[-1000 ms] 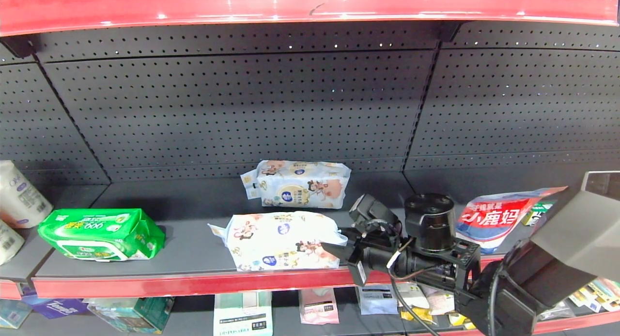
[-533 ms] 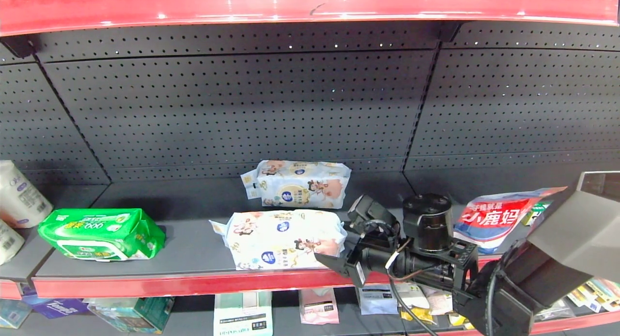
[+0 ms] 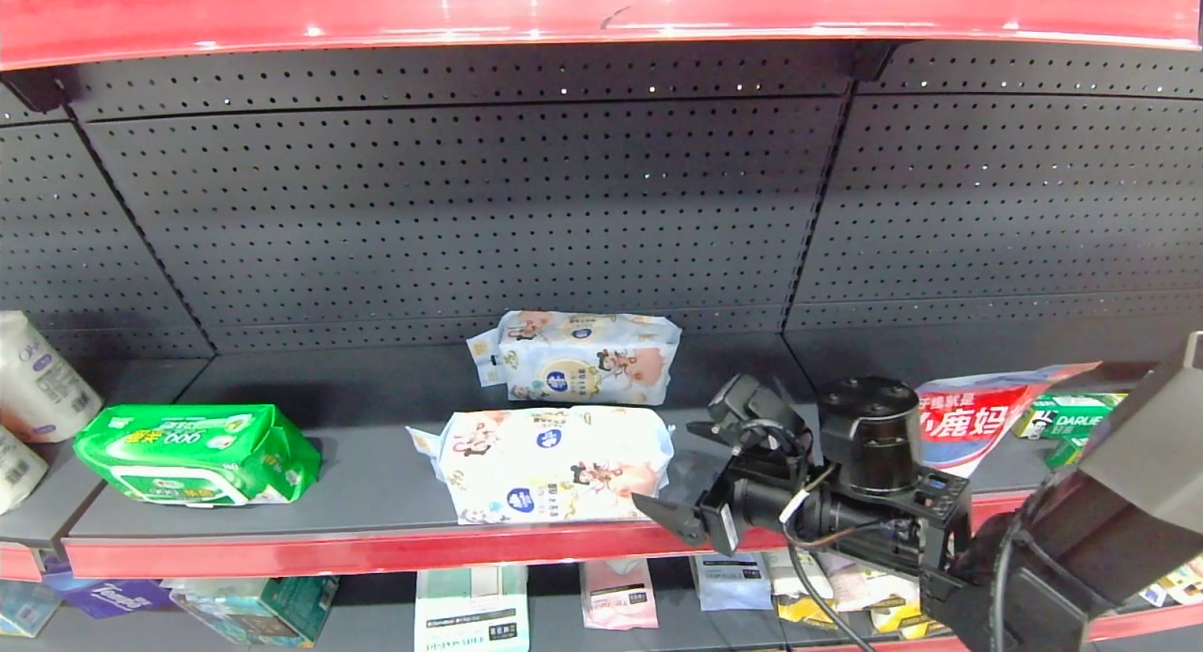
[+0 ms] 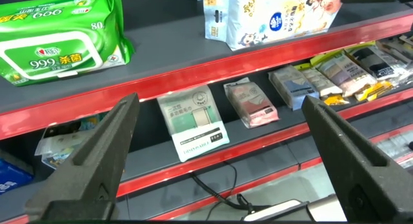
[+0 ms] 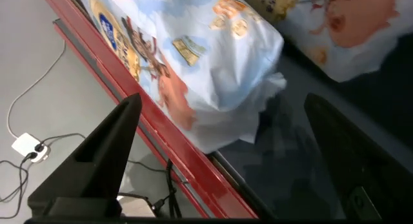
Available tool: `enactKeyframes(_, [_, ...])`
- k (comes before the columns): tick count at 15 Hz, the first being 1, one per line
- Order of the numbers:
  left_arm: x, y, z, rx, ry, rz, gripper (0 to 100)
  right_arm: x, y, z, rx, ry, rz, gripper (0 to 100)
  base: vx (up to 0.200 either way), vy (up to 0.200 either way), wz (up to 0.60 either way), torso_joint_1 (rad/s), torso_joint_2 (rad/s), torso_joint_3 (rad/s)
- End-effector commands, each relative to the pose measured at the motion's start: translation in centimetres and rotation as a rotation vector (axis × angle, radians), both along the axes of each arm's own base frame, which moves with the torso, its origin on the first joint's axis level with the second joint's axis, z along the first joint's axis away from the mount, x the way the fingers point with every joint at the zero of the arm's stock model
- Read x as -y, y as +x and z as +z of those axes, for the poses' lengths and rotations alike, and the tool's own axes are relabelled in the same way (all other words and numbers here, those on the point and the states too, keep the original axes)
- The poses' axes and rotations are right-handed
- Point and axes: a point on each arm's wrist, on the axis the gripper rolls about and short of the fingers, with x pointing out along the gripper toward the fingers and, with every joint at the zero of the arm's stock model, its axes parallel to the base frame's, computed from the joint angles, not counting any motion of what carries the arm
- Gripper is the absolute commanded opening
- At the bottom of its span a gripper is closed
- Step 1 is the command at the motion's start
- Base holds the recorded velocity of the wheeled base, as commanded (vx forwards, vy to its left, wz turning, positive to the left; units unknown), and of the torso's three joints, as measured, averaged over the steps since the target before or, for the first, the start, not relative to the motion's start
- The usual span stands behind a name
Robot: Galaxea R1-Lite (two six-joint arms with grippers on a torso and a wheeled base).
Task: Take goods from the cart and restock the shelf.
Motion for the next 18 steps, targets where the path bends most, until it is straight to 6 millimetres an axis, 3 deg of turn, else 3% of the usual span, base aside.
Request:
enactKeyframes(1, [0.0,0.0,0.0,0.001,0.000,-0.002,100,1.7,-1.3,1.7,0.034,0.014,-0.046,100,0.000,0.000,0.00,0.000,0.00,0.000])
enactKeyframes(5, [0.0,0.0,0.0,-0.001,0.001,-0.005,100,3.5,-2.1,6.0,0.142,0.108,-0.269,100,0.000,0.000,0.00,0.000,0.00,0.000])
enactKeyframes(7, [0.0,0.0,0.0,-0.005,0.001,-0.004,100,5.4,-2.6,8.0,0.210,0.136,-0.379,100,0.000,0.000,0.00,0.000,0.00,0.000])
enactKeyframes(9, [0.0,0.1,0.0,-0.011,-0.002,-0.006,100,6.6,-3.3,9.1,0.252,0.143,-0.471,100,0.000,0.000,0.00,0.000,0.00,0.000])
enactKeyframes(13, [0.0,0.1,0.4,-0.009,0.000,0.003,100,9.8,-6.4,10.9,0.354,0.144,-0.616,100,0.000,0.000,0.00,0.000,0.00,0.000])
enactKeyframes(15, [0.0,0.5,1.7,-0.026,0.002,0.009,100,12.6,-8.5,11.7,0.434,0.118,-0.695,100,0.000,0.000,0.00,0.000,0.00,0.000])
enactKeyframes(16, [0.0,1.2,3.4,-0.052,0.004,0.007,100,14.7,-10.5,11.6,0.476,0.101,-0.764,100,0.000,0.000,0.00,0.000,0.00,0.000])
enactKeyframes(18, [0.2,3.3,6.0,-0.089,0.005,0.003,100,16.7,-14.3,10.5,0.496,0.095,-0.827,100,0.000,0.000,0.00,0.000,0.00,0.000])
